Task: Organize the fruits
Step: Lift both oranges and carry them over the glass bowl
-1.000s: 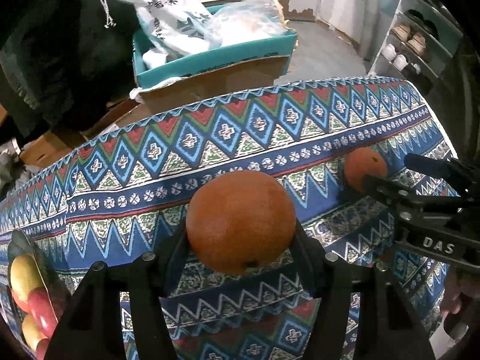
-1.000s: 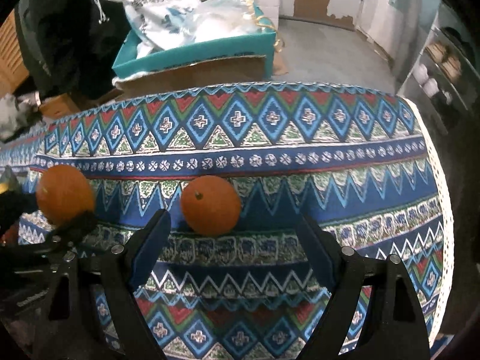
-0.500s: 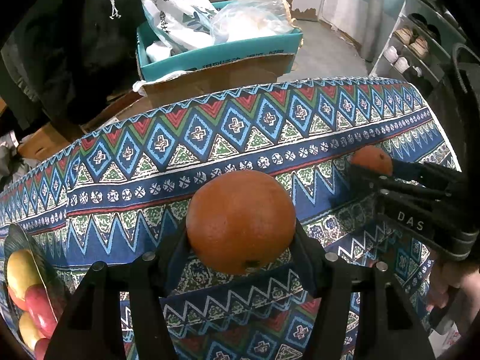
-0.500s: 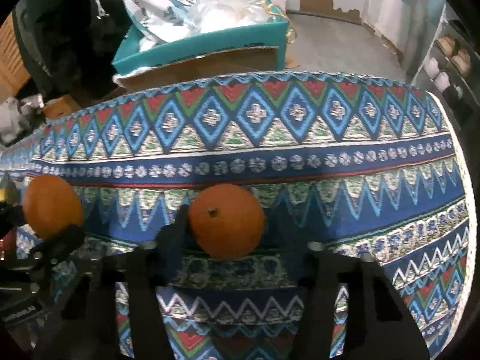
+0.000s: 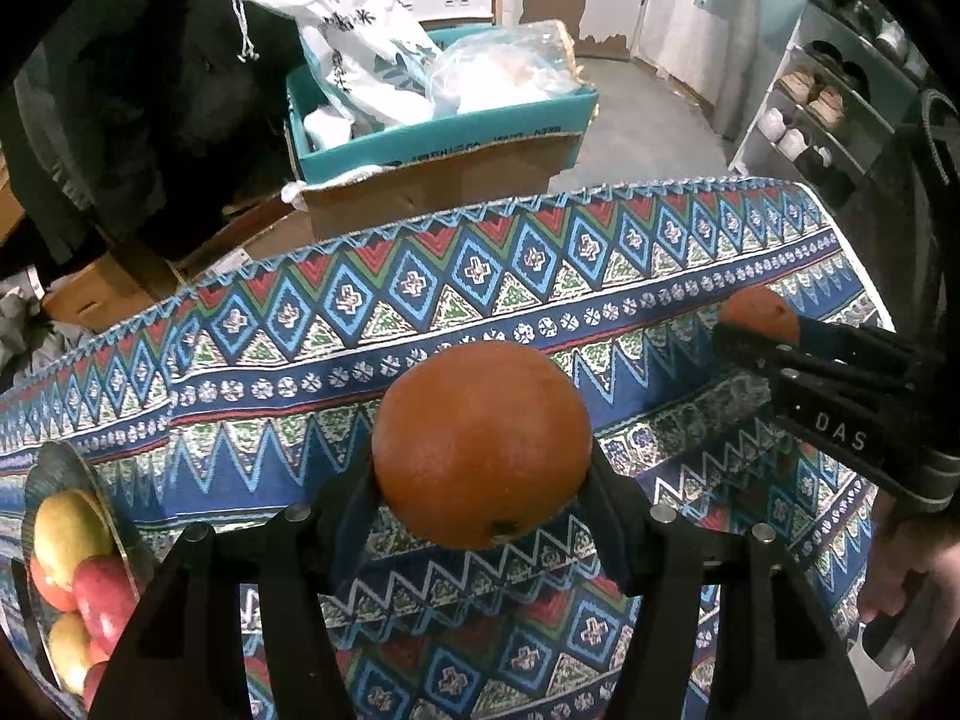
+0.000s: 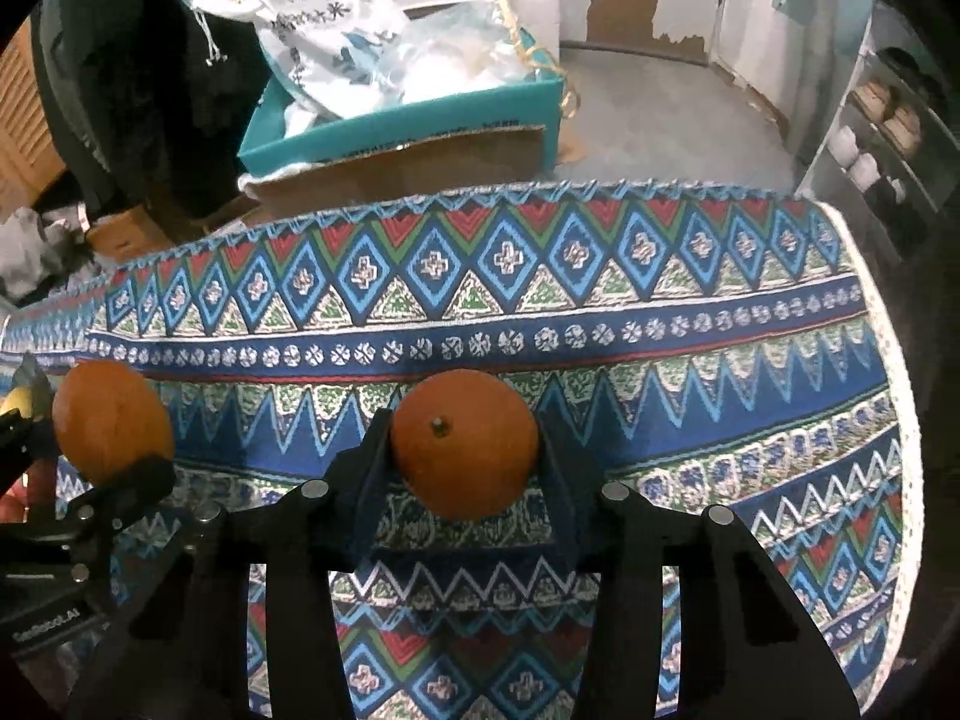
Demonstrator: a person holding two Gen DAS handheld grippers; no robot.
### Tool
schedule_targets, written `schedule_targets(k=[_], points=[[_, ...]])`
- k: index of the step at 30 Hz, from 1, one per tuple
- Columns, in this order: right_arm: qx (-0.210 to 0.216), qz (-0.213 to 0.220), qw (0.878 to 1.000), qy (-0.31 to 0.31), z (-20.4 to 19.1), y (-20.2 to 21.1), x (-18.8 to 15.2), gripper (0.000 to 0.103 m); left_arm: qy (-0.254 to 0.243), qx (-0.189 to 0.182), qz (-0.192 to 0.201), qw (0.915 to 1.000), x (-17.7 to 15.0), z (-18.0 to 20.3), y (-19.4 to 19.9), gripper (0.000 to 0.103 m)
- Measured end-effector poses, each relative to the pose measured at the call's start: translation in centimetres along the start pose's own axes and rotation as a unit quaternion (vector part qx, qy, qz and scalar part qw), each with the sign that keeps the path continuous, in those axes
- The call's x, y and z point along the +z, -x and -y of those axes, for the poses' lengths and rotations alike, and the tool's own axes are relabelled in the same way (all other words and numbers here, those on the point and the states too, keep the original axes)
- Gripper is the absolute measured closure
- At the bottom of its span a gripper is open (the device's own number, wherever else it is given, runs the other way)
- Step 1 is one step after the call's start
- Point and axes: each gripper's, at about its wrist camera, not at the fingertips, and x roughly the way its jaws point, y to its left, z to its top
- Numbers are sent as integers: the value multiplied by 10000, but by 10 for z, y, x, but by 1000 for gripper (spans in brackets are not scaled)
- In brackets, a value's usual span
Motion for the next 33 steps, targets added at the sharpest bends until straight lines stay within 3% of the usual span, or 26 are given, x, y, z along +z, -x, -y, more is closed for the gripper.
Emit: schedule_targets(k=[11,33], points=[[8,248,9997,57,-13,46,-1,58,89,-10,266,9996,-3,-13,47,39],[573,855,9927,633,-110,125,2,58,578,249,762,9951,-38,-87,136,39]])
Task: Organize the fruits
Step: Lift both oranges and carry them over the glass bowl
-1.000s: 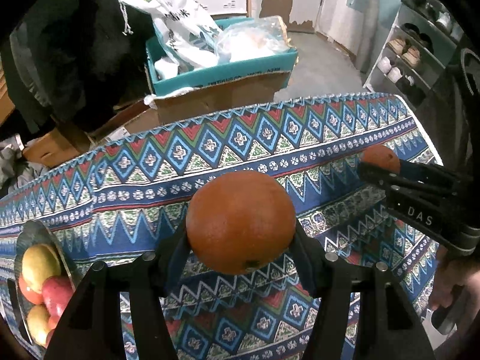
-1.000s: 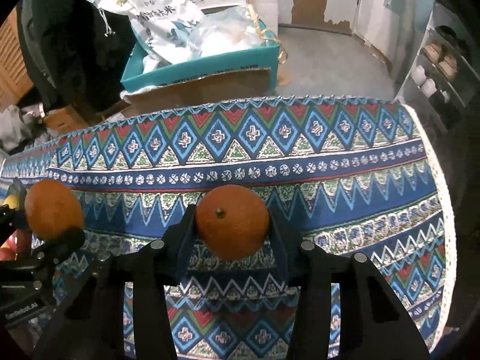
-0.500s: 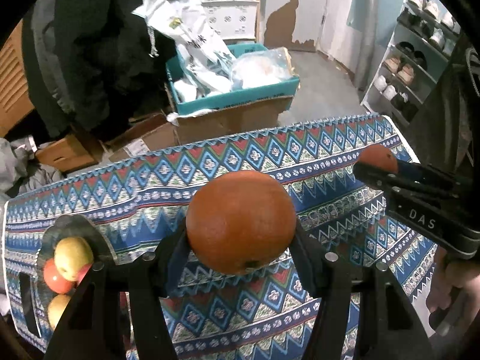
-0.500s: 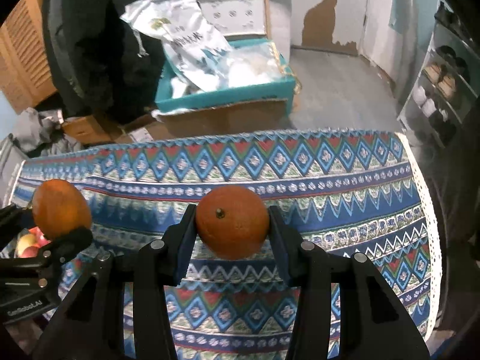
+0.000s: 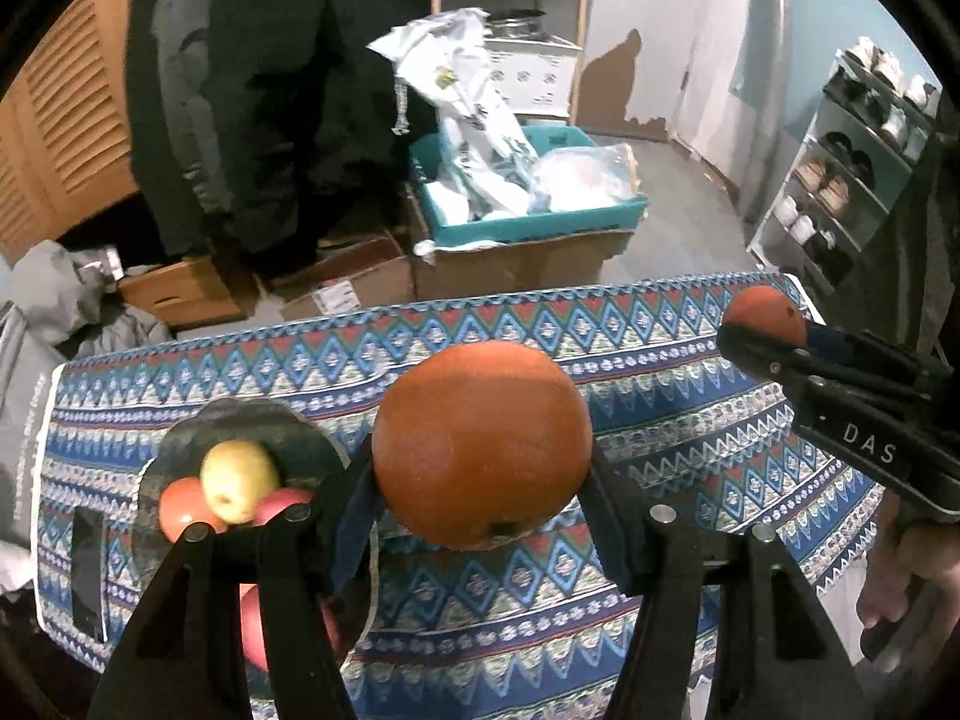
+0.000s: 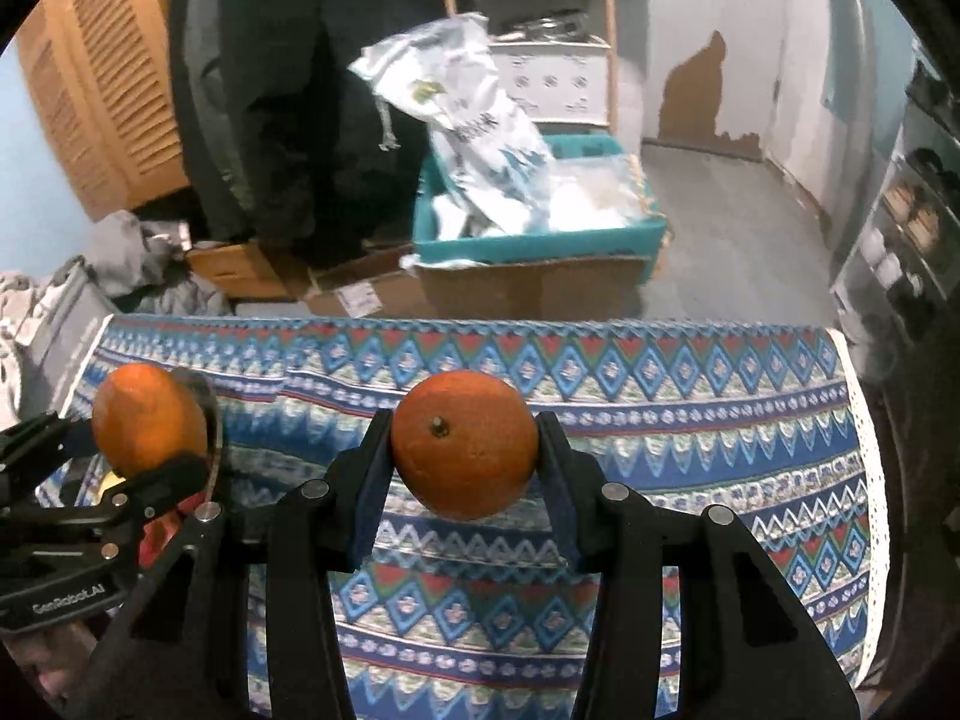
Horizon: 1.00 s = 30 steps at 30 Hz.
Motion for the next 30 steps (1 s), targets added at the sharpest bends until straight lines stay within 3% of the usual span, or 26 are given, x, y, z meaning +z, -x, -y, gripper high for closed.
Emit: schedule_targets(k=[20,30], points=[[256,143,9963,802,-98,12,17,58,626,563,361,9958,-29,-94,49,39],[522,-29,9913,1210,-152,-5,12,58,1060,762,340,9909,-46,-143,58,39]])
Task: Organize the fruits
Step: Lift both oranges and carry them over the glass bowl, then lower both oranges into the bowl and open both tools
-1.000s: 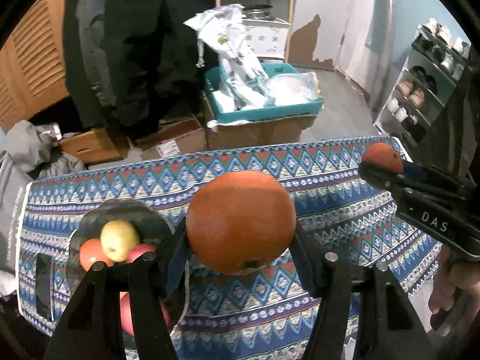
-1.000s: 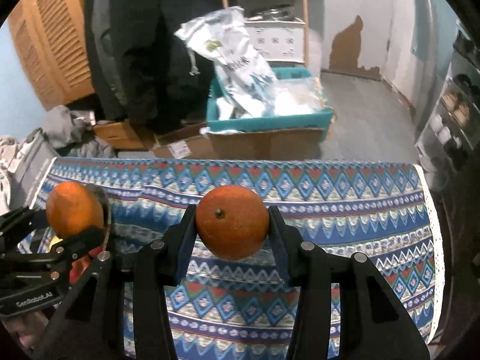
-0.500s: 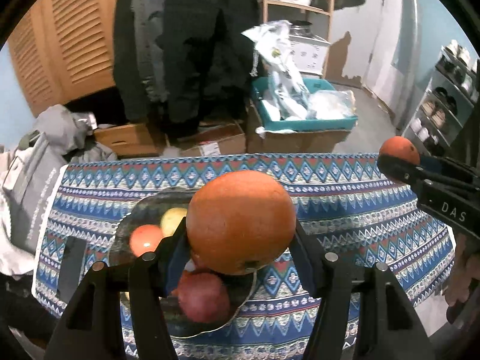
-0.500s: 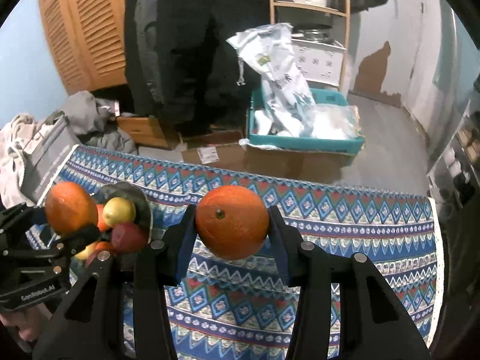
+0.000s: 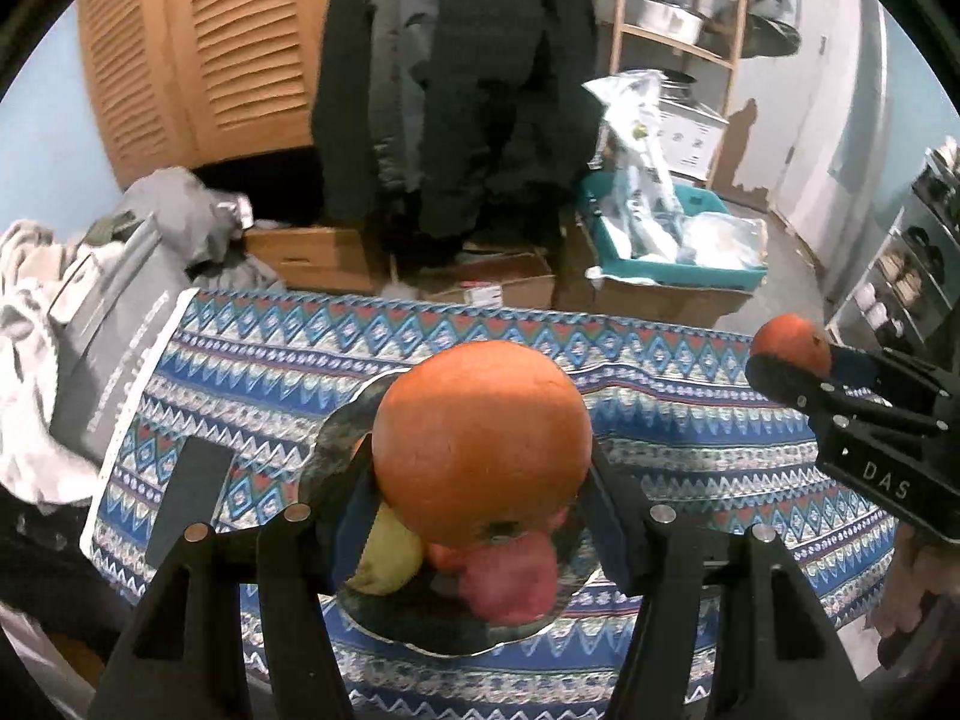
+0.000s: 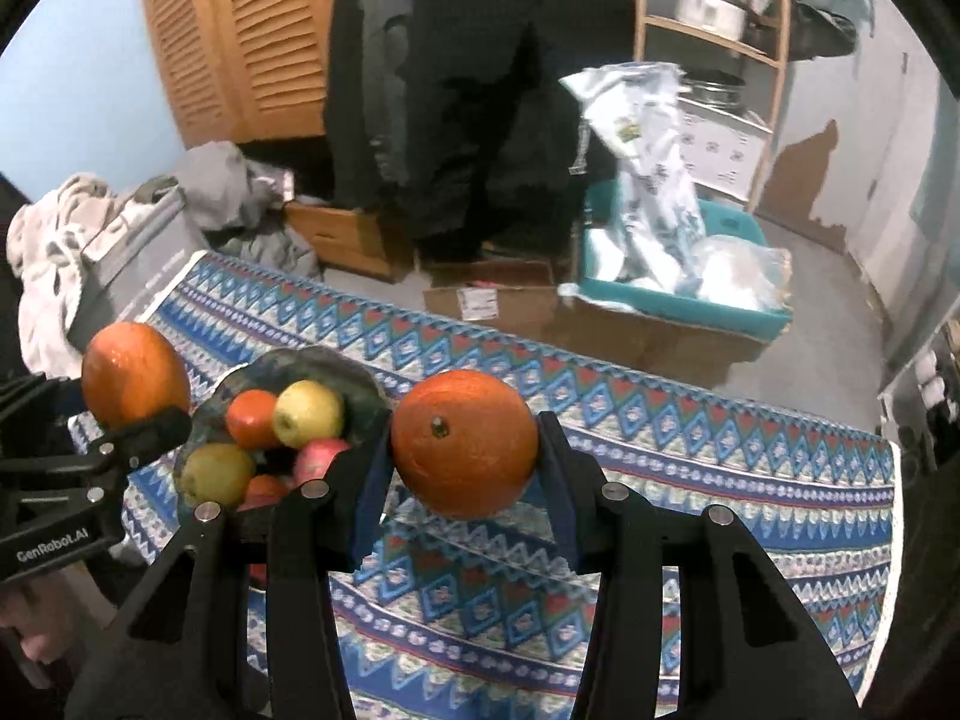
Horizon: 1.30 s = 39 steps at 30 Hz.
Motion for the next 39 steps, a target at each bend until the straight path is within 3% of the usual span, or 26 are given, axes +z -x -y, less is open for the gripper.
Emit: schedule_targets(k=[16,32,35,39], points=[[592,-389,9965,432,-77,-47,2,58,570,366,-210,9975,-19,-74,-12,39],[894,-706,9908,727,-123,-78,2,57,751,463,-375,9954,-29,-101,-27,39],[961,-723,9903,689,-123,-80,3,49,762,456,-425,9951,-30,-103,-33,39],[863,-678,9918,653,-119,-79,6,49,775,359,-532,9949,-31,-100,-45,39]])
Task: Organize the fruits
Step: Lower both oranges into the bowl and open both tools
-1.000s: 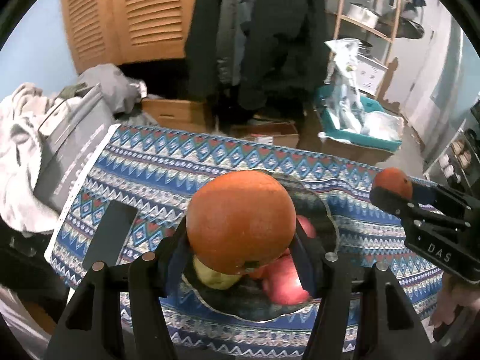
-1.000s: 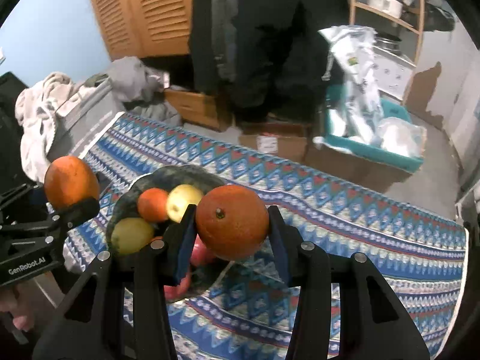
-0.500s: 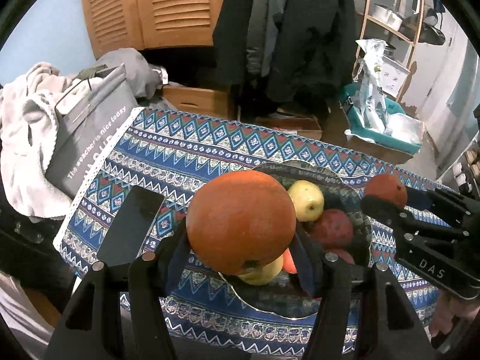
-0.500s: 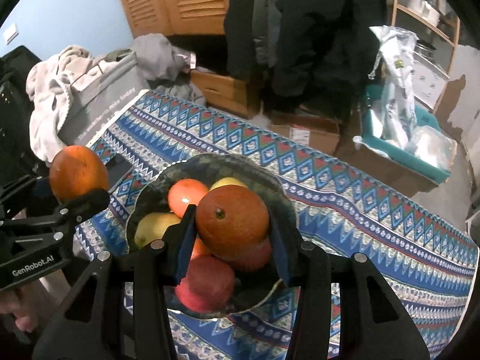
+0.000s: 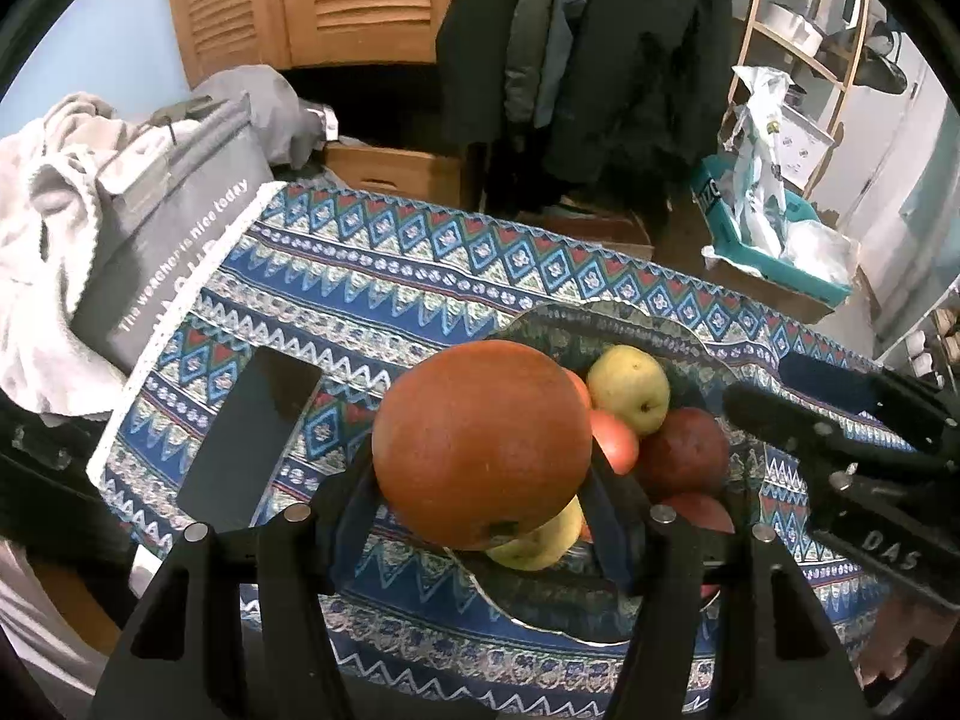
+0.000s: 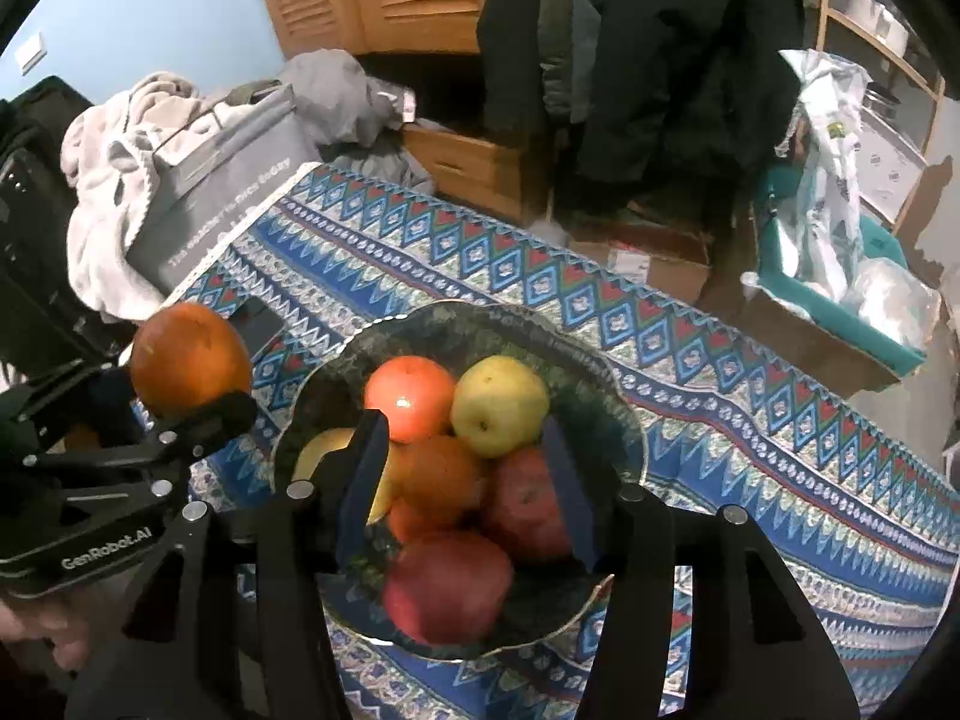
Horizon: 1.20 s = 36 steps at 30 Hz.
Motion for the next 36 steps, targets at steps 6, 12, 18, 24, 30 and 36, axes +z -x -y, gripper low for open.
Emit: schedule_targets(k=[6,12,18,24,30,36], points=[[-83,-17,9997,-231,19,0,-3,45,-162,-24,-132,9998,-2,16,-13,39],[-186,-96,9990,-396,35,-2,-8,45,-227,-216,-246,9992,-4,30,-23,39],[-192,-134,9985,-492,45,-1,-13,45,-381,-301,-370,9981,-6,49,-32,39],[-192,-111,9974,-683,60,2,-19,45,-616,-223,-700,9954,-9,67,-51,39],[-184,-130,9970,-741,68,3,-23,45,-854,-133,-326,9957,-8,81,-38,21],[-152,-92,9966,-805,73,8,-25,45,-952,-119,-292,9950,-9,88,-35,21]])
